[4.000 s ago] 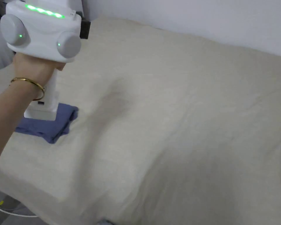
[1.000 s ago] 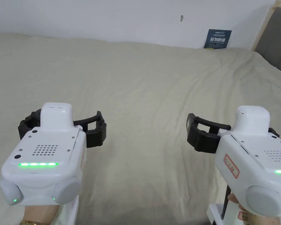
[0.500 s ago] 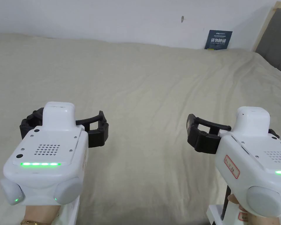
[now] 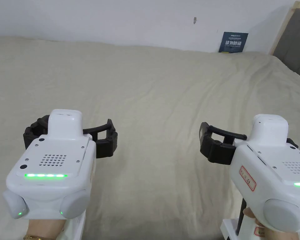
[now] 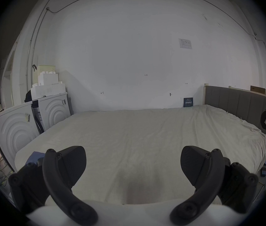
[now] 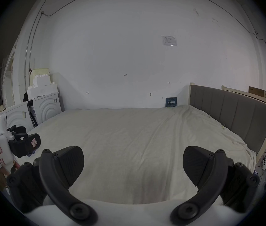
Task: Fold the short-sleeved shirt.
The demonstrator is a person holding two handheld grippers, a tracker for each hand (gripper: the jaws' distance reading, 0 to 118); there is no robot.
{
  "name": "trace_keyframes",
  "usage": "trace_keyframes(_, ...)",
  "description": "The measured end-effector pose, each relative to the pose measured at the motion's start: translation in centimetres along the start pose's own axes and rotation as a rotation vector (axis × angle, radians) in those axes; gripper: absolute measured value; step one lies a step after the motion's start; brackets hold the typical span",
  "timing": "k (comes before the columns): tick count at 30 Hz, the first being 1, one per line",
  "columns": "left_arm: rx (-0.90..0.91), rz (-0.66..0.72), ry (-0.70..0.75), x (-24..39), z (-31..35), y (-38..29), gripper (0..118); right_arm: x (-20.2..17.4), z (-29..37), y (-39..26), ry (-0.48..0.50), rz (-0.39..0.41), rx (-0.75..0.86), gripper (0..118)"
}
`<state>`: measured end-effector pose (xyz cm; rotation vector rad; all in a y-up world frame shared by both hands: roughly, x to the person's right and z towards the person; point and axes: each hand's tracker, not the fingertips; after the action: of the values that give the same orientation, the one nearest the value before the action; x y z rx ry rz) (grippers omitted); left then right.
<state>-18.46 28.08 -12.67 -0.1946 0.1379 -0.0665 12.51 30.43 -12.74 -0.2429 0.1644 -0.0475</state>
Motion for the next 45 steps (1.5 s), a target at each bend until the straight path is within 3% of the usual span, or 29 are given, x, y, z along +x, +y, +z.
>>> trace_keyframes(45,0.002,-0.018,-0.012,0.59,0.22,0.06,117,0.39,0.15,-0.31,-0.006,0.004,-0.006,118)
